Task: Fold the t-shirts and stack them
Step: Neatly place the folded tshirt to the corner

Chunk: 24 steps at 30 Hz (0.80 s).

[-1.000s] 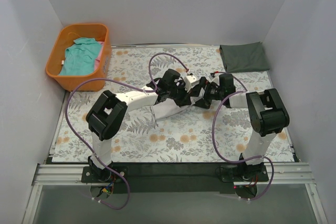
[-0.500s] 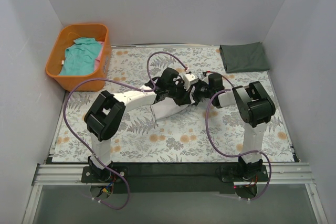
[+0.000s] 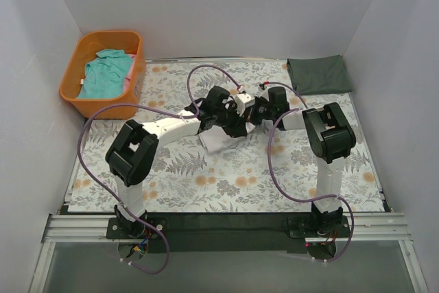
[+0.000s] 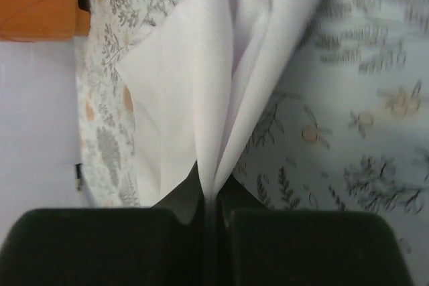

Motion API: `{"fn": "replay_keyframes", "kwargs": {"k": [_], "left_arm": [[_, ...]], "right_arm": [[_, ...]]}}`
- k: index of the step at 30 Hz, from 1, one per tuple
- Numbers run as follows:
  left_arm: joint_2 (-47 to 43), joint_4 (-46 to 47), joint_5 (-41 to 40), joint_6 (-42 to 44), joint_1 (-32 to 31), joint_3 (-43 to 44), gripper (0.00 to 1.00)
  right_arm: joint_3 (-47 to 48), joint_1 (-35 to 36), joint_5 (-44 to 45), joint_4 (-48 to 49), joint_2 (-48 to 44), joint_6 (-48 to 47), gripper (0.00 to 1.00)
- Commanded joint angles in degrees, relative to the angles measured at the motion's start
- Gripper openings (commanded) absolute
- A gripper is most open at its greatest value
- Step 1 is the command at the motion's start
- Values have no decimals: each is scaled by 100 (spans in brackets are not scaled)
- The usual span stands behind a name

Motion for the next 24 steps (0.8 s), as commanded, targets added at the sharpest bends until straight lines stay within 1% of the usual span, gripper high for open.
{"fn": "replay_keyframes", "kwargs": {"k": [1, 2, 3, 4, 6, 7, 10, 11, 12, 14, 17, 18, 19, 21, 23, 24], "left_arm": [[-890, -373, 41, -106, 221, 122, 27], [-1073, -566, -46, -124, 265, 104, 31], [-1154, -655, -91, -141, 317, 69, 37], [-1224, -725, -143, -150, 422, 34, 41], [-1426, -971, -345, -124, 520, -27, 46], [-1488, -1129, -424, -107, 598, -36, 47], [-1743, -1262, -636, -106, 722, -211, 47], [-1813, -1297, -688, -98, 722, -264, 47], [-1892, -1306, -776, -89, 731, -326, 47], [-2059, -1332, -838, -10, 740, -458, 47], [-2191, -1438, -943, 52, 757, -528, 48], [-2209, -1473, -970, 95, 749, -537, 48], [-2218, -1525, -1005, 113, 749, -546, 48], [-2253, -1570, -1040, 192, 766, -555, 56], [-2235, -1640, -1110, 228, 766, -564, 57], [-2244, -1666, -1137, 236, 775, -564, 62]], "right_arm": [[795, -134, 258, -1078, -338, -1929, 1], [919, -177, 328, -1298, -382, -2229, 1], [1016, -212, 459, -1674, -391, -2824, 1], [1217, -222, 530, -1817, -409, -3108, 1], [1412, -292, 775, -2229, -400, -3662, 1], [1508, -327, 846, -2336, -391, -4108, 1], [1913, -494, 1154, -2618, -295, -4805, 1], [2244, -607, 1155, -2706, -138, -5234, 1], [2422, -678, 1120, -2985, -49, -5377, 1], [2956, -897, 1023, -3224, 196, -5815, 1], [3468, -1170, 961, -3549, 460, -6238, 1], [3852, -1232, 935, -3742, 539, -6318, 1], [4004, -1285, 935, -3831, 592, -6389, 1], [4399, -1452, 944, -3997, 733, -6590, 1], [4628, -1592, 918, -4060, 856, -6714, 1], [4838, -1636, 891, -4138, 900, -6836, 1]]}}
